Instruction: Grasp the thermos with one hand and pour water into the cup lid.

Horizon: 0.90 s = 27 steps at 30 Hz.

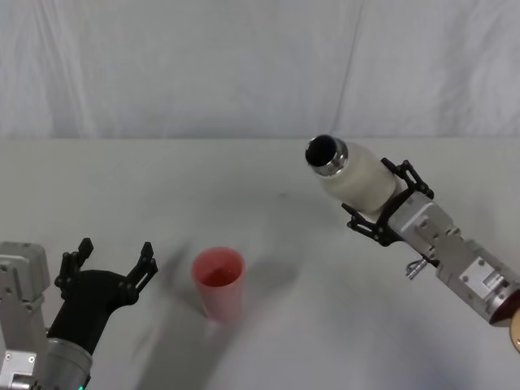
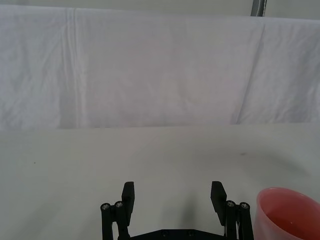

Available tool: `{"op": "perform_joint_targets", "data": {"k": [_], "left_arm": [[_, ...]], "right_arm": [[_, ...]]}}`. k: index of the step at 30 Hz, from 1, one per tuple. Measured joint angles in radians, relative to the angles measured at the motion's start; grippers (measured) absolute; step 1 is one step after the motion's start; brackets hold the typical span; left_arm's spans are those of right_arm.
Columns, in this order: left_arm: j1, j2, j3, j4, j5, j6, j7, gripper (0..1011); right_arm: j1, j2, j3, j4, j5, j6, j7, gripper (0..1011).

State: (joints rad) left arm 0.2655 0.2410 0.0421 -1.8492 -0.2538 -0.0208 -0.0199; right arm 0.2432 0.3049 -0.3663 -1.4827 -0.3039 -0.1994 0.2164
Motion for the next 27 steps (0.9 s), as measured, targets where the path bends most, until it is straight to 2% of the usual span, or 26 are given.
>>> {"op": "perform_joint_targets", "data": {"k": [5,9,19,27], "left_arm": [[0.000,0.000,0.000,0.000,0.000,0.000,0.000,1001],[0.000,0.000,0.000,0.000,0.000,0.000,0.000,1001],[0.000,0.000,0.000,0.000,0.000,0.000,0.000,1001],[0.000,0.000,0.000,0.000,0.000,0.000,0.000,1001]], "right_arm": [[0.011,-0.002,-0.013,0.013,-0.011,-0.010,0.000,952],[0.022,0.000,-0.029,0.027,-0.039,-0.025,-0.009,952],[0.069,0.015,-0.083,0.081,-0.151,-0.076,-0.055,952],[0.109,0.020,-0.115,0.131,-0.210,-0.106,-0.082,952]]}}
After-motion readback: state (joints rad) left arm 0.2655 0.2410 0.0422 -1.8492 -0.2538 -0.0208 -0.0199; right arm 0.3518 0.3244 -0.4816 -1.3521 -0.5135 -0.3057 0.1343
